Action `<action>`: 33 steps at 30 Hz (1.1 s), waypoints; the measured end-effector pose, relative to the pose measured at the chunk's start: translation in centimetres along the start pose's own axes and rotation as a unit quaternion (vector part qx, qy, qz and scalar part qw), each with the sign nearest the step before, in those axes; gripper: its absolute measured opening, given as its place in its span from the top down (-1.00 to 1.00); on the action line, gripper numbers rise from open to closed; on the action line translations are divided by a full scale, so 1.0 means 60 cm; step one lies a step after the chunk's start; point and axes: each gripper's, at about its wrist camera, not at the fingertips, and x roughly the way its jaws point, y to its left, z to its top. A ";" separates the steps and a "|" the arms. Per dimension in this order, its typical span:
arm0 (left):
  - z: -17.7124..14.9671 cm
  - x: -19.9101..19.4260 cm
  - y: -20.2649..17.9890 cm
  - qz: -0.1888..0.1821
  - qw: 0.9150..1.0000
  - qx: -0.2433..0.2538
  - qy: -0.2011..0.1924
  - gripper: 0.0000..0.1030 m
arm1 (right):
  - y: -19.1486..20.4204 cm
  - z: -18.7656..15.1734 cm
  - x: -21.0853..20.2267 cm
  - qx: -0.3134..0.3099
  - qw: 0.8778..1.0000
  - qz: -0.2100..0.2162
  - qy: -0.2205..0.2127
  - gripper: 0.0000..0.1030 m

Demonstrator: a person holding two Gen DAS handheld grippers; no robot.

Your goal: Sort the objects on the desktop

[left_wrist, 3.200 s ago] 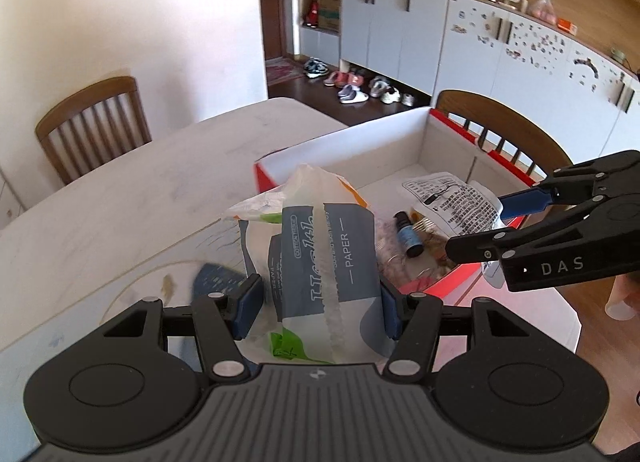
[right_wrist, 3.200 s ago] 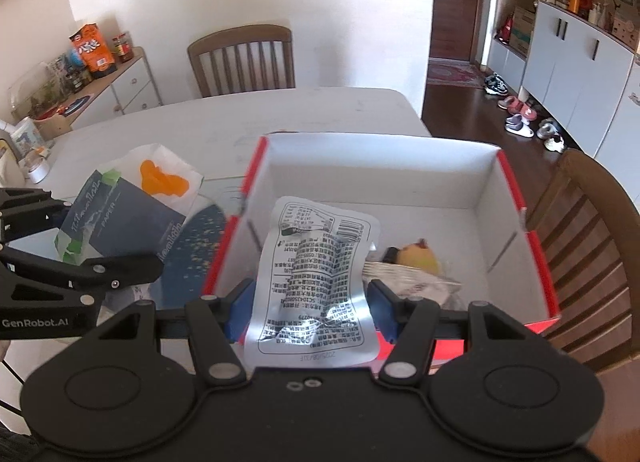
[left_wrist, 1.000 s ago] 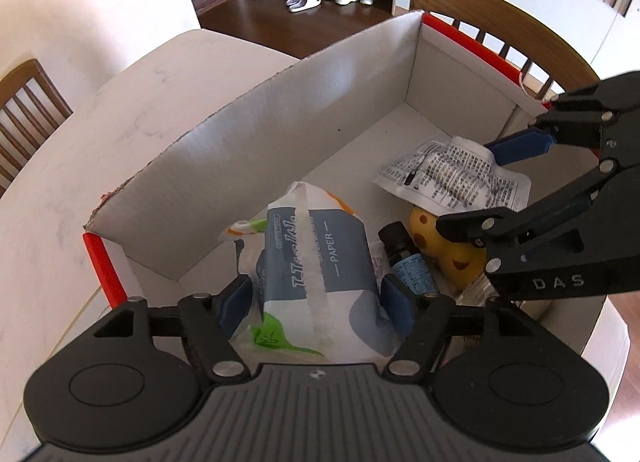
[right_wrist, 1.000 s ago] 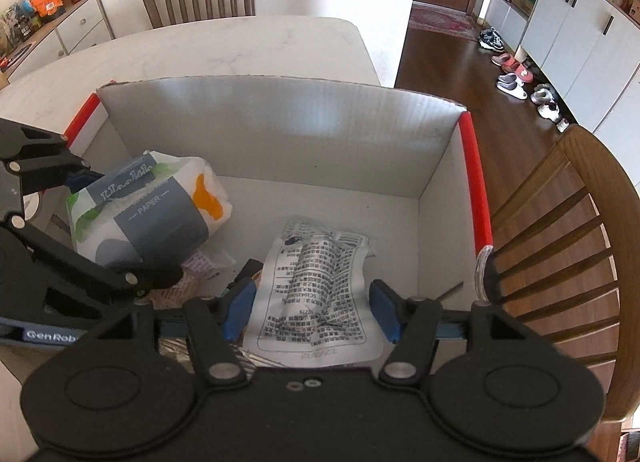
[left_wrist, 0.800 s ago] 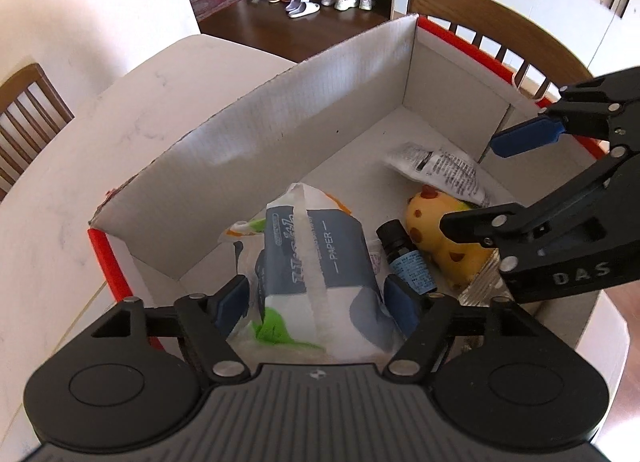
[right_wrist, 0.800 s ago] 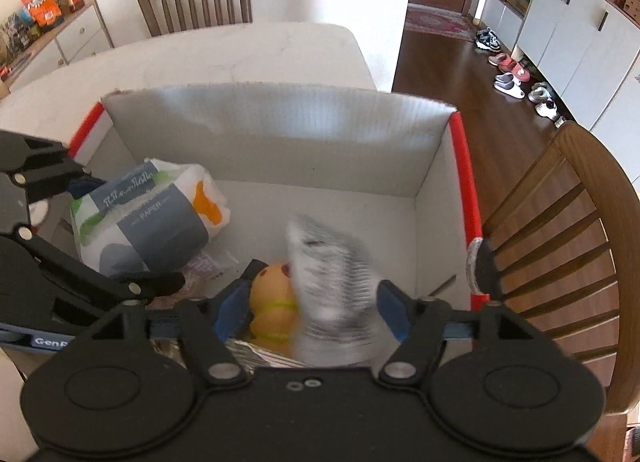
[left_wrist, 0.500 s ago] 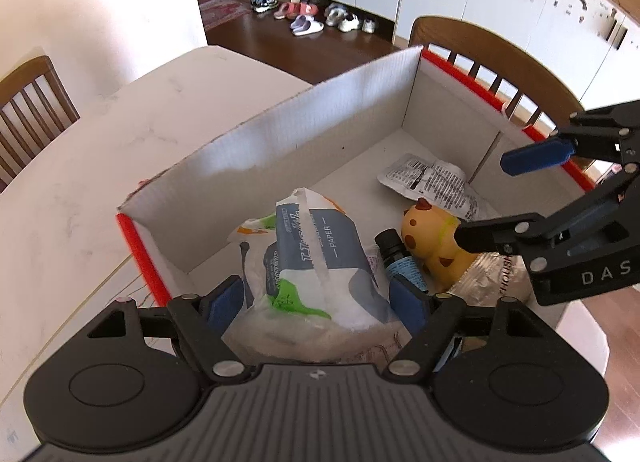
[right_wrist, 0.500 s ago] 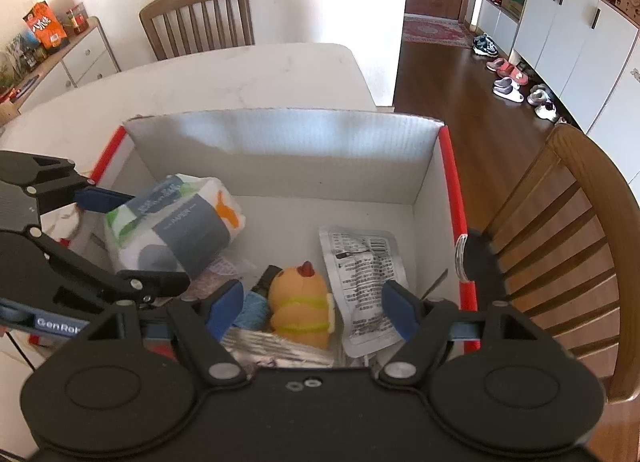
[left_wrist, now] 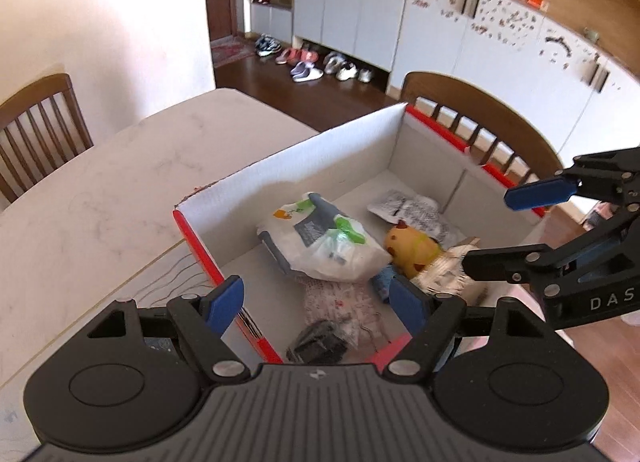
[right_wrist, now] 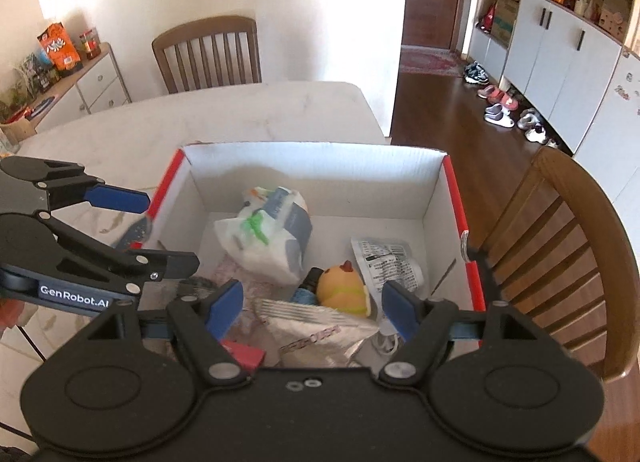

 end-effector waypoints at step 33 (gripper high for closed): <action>-0.097 -0.126 -0.020 0.014 0.999 0.021 -0.043 -0.96 | 0.094 -0.094 -0.104 0.023 0.994 -0.037 -0.100 -0.90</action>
